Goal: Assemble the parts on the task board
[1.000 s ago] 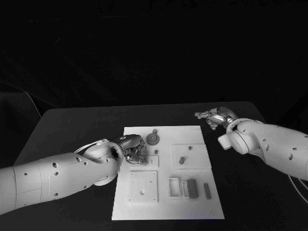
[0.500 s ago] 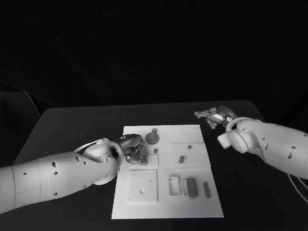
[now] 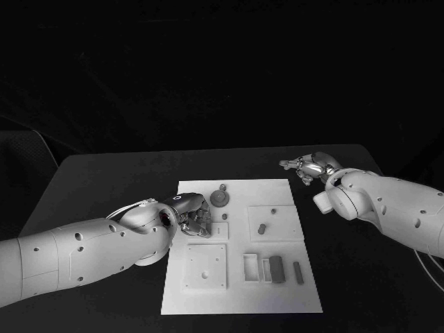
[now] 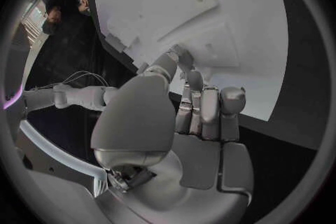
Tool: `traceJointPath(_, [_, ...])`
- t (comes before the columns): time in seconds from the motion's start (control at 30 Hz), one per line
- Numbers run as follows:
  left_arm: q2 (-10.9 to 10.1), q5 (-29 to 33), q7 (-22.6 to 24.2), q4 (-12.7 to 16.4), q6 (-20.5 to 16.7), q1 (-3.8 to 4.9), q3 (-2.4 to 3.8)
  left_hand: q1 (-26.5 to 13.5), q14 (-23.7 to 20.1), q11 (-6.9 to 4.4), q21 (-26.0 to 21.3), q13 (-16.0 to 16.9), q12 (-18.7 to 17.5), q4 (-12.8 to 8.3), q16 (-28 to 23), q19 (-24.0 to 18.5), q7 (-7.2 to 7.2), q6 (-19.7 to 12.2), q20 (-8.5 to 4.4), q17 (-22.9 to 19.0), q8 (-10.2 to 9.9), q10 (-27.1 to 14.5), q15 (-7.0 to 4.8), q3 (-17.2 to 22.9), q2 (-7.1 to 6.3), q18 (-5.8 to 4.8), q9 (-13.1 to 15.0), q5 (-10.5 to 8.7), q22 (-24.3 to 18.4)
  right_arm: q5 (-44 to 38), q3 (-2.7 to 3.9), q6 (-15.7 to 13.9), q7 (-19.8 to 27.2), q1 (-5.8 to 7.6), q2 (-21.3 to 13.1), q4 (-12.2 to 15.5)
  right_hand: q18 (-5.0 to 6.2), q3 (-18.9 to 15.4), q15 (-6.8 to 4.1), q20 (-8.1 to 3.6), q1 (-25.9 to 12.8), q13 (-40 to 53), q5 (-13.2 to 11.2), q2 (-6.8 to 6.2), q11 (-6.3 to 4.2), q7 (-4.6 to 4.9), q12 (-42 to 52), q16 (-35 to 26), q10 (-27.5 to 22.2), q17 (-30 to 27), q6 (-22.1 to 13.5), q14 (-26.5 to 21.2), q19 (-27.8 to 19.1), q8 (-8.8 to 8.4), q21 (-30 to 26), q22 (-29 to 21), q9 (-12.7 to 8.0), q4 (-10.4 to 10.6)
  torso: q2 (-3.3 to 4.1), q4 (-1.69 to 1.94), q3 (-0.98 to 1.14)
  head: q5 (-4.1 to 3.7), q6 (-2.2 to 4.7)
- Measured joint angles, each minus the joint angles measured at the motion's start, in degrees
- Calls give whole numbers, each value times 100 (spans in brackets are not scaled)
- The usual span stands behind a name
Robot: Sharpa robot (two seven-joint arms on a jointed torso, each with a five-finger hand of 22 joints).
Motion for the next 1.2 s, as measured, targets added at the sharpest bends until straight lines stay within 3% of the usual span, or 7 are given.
traceJointPath(0.3, [19,-3,-2,-12,-3,-1,-2,8,6,-1,0,-15,0,-39,0,0,1,-1,0,-16,-7,-1,6,-40,-8,1,1,0,0,0,0,12,-3,-5,13,-7,0,0,1,0,0,0,0,0,0,5,0,0,0,0,1,0,0,0,0,0,-1,0,0,-1,3,7,3])
traceJointPath(0.4, [24,-3,-2,-23,-8,-2,-3,-69,6,-2,0,-36,-38,-94,24,0,42,-26,1,-36,1,-2,6,-98,-85,3,66,0,-1,-1,0,15,-4,-7,13,-10,0,0,-10,0,-9,1,0,10,0,25,0,0,0,0,-2,-18,0,0,0,-1,-1,0,0,-2,5,10,4])
traceJointPath(0.53, [27,-3,3,-41,-12,-4,-4,-148,7,-2,0,-65,-83,-130,24,0,116,-83,1,-75,-131,-2,7,-199,-163,5,26,1,-1,-1,0,22,-8,-9,13,-12,0,0,-10,1,-23,1,0,23,0,25,0,0,0,0,-2,-18,-1,-1,0,0,-2,0,0,-3,7,13,1])
traceJointPath(1.2, [28,-2,36,-58,-122,-10,-8,-272,-35,7,0,-120,-152,-205,23,-9,32,-593,10,-149,-298,-36,4,-395,-286,87,-93,-22,-19,-1,0,44,-27,-12,11,-20,0,0,-9,1,-23,-4,0,23,0,22,0,0,0,0,0,-17,-1,-1,0,-1,-3,0,-1,-2,3,19,-2])
